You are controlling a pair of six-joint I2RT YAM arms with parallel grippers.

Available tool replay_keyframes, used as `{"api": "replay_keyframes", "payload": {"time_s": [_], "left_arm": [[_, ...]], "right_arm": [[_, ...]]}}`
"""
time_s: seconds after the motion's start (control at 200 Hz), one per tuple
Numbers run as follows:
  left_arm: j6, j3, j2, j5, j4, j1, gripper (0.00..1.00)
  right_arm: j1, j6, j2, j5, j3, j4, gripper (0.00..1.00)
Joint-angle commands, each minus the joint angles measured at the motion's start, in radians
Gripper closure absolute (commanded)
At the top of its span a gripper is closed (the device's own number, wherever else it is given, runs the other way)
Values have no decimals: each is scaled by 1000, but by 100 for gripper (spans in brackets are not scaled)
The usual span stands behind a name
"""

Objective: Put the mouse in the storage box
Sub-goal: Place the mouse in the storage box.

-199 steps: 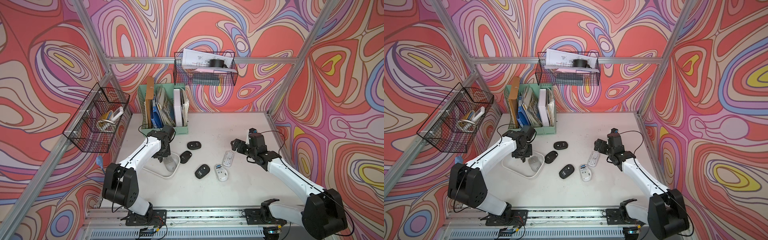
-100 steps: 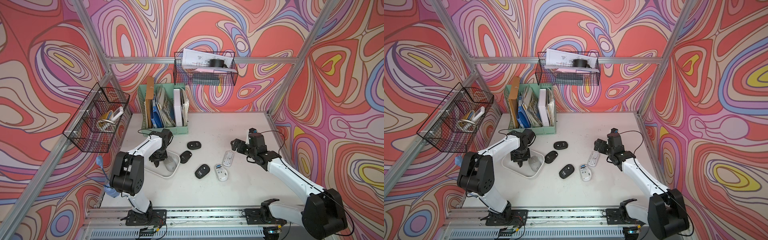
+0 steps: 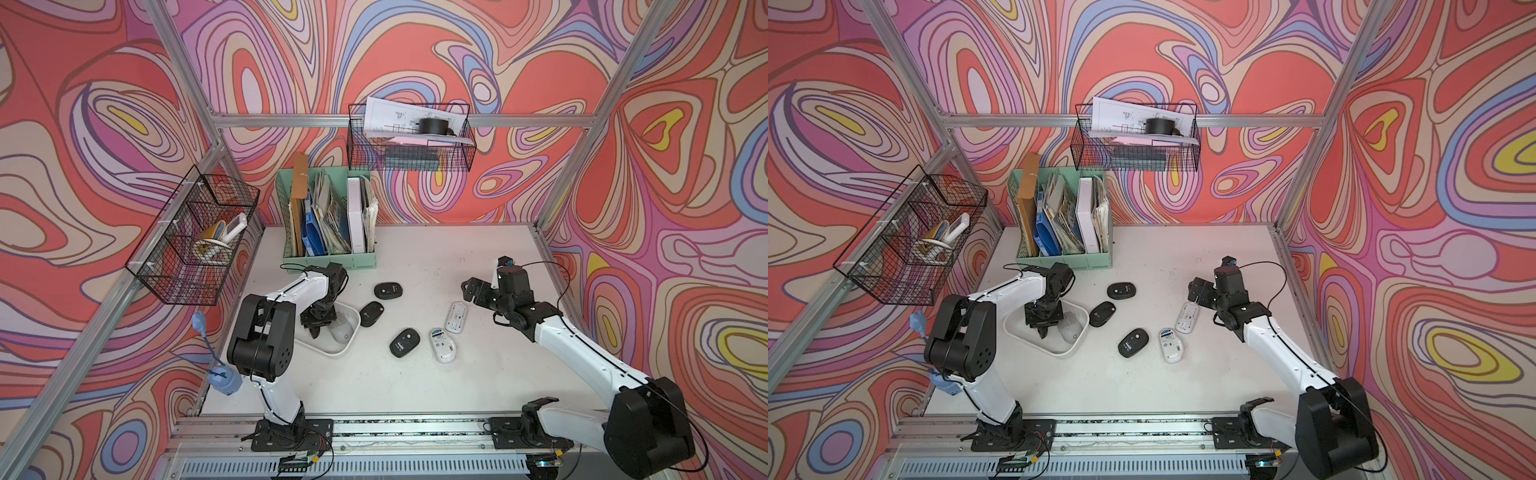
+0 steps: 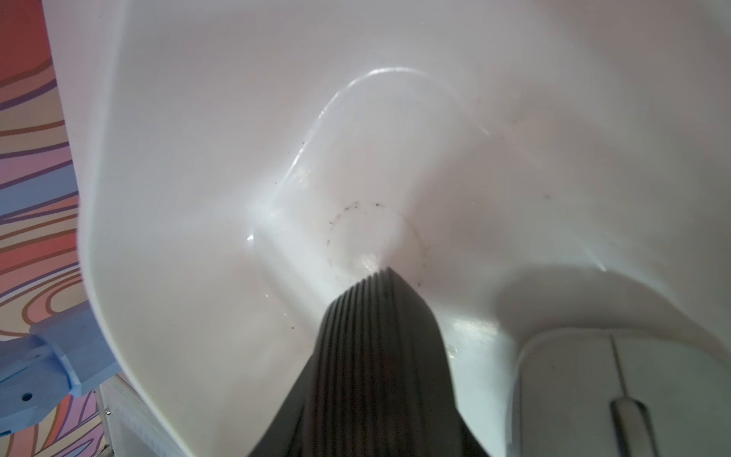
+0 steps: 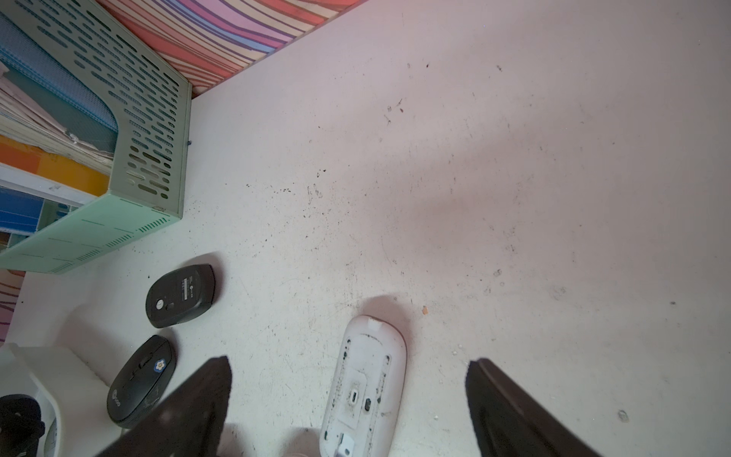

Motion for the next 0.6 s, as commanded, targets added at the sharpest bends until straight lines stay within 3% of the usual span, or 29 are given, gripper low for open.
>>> {"api": "replay_keyframes", "payload": {"time_s": [0.0, 0.315, 0.596], "left_arm": [[-20, -11, 19, -16, 6, 7, 63], [-20, -19, 23, -2, 24, 7, 47], [-6, -6, 7, 45, 41, 1, 50]], "right_arm": [[7, 2, -5, 3, 1, 7, 5], [7, -2, 0, 0, 16, 1, 5], [8, 1, 2, -3, 12, 6, 5]]}}
